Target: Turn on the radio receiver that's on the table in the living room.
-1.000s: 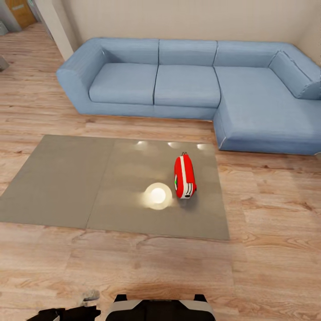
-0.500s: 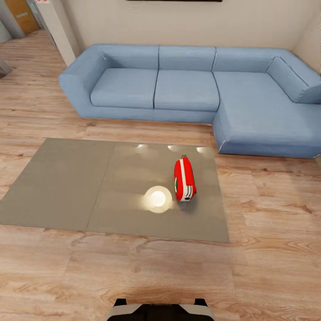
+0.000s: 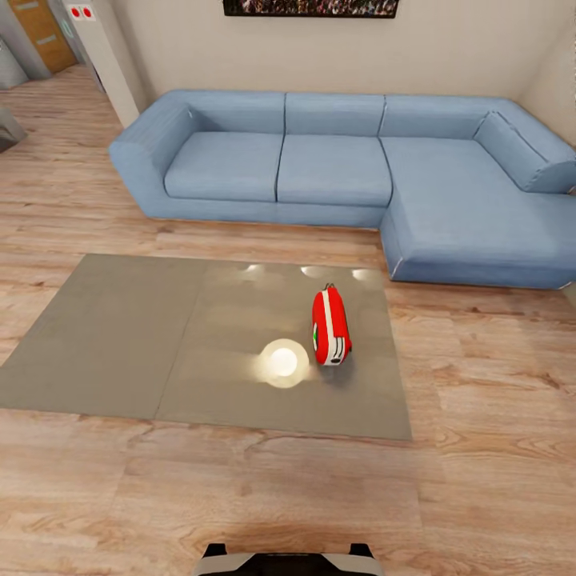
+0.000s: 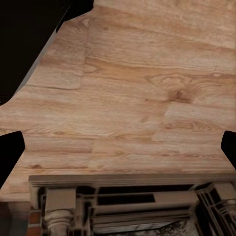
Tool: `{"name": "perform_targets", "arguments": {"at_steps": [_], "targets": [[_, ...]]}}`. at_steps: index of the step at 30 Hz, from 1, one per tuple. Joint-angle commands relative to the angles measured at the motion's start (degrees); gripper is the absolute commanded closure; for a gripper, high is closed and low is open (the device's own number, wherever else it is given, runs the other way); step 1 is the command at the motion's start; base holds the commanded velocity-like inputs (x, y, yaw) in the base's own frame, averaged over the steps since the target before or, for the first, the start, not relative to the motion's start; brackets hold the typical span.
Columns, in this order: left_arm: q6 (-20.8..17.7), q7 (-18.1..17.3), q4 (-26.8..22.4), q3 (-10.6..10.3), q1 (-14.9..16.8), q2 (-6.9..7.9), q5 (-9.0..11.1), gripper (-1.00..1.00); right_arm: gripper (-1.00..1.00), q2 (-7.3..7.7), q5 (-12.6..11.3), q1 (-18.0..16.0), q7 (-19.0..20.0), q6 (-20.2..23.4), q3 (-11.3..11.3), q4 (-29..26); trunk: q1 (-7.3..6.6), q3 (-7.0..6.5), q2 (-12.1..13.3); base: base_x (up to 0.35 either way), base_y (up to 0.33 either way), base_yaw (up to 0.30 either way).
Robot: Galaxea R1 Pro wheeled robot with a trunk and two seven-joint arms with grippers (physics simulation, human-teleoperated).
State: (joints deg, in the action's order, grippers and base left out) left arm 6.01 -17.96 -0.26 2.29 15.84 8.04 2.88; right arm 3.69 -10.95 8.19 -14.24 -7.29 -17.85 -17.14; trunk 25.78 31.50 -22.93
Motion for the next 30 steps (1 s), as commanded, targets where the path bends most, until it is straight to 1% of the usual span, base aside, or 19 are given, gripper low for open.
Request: {"name": "perform_targets", "arguments": {"at_steps": [1, 9, 18, 30], "targets": [[0.0, 0.1, 0.0, 0.0, 0.0, 0.02, 0.0, 1.0, -1.0, -0.04, 0.0, 0.0, 0.0, 0.0, 0.0, 0.0, 0.0, -0.09, 0.0, 0.0, 0.0, 0.0], [0.1, 0.1, -0.1, 0.0, 0.0, -0.05, -0.2, 1.0, -1.0, -0.16, 0.0, 0.0, 0.0, 0.0, 0.0, 0.0, 0.0, -0.83, 0.0, 0.0, 0.0, 0.0], [0.3, 0.1, -0.2, 0.2, 0.0, -0.53, -0.1, 1.0, -1.0, -0.17, 0.0, 0.0, 0.0, 0.0, 0.0, 0.0, 0.0, -1.65, 0.0, 0.0, 0.0, 0.0], [0.3, 0.1, -0.2, 0.2, 0.0, -0.58, -0.2, 1.0, -1.0, -0.17, 0.0, 0.0, 0.0, 0.0, 0.0, 0.0, 0.0, -2.75, 0.0, 0.0, 0.0, 0.0]]}}
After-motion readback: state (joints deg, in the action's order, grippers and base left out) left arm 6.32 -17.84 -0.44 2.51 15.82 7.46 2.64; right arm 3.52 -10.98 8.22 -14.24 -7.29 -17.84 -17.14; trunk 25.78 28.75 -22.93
